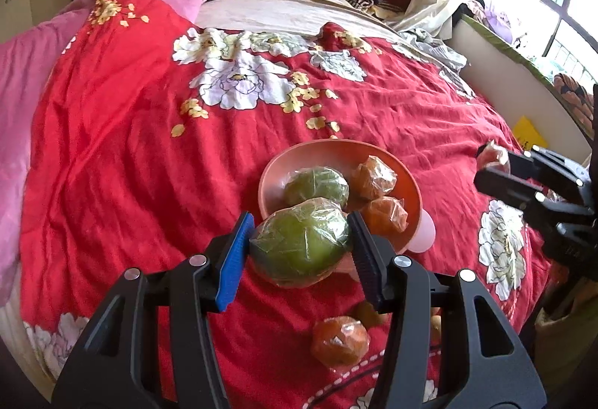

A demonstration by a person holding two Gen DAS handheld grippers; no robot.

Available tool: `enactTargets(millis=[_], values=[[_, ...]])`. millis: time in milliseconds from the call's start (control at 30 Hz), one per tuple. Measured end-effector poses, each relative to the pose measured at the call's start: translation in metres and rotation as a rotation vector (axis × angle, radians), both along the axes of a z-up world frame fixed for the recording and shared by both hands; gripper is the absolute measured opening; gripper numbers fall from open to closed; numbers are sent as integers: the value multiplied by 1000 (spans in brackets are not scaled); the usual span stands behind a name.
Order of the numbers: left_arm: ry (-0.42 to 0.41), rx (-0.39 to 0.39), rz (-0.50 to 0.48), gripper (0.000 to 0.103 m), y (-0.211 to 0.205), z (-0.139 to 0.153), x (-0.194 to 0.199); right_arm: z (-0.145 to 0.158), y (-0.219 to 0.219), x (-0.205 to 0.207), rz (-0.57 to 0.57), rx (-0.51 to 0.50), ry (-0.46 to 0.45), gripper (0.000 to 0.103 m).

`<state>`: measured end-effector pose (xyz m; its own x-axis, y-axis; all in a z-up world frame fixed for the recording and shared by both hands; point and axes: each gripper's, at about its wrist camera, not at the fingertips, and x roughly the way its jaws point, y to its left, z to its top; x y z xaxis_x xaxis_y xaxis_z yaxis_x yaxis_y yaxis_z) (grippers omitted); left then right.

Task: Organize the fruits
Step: 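Carry the green fruit and the clear bag with both tools over the pink bowl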

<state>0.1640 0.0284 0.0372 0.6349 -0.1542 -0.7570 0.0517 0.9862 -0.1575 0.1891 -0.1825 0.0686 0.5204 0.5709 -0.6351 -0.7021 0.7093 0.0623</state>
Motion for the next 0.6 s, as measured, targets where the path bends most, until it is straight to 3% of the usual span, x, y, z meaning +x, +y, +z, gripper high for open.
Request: enactTargets(millis=[367,600], values=[[25,10,-16,43,-4,-10,21,10,13,24,3,7,-12,34],[34,3,-20,43,-6,-16,33,1,20,31,13,10,10,34]])
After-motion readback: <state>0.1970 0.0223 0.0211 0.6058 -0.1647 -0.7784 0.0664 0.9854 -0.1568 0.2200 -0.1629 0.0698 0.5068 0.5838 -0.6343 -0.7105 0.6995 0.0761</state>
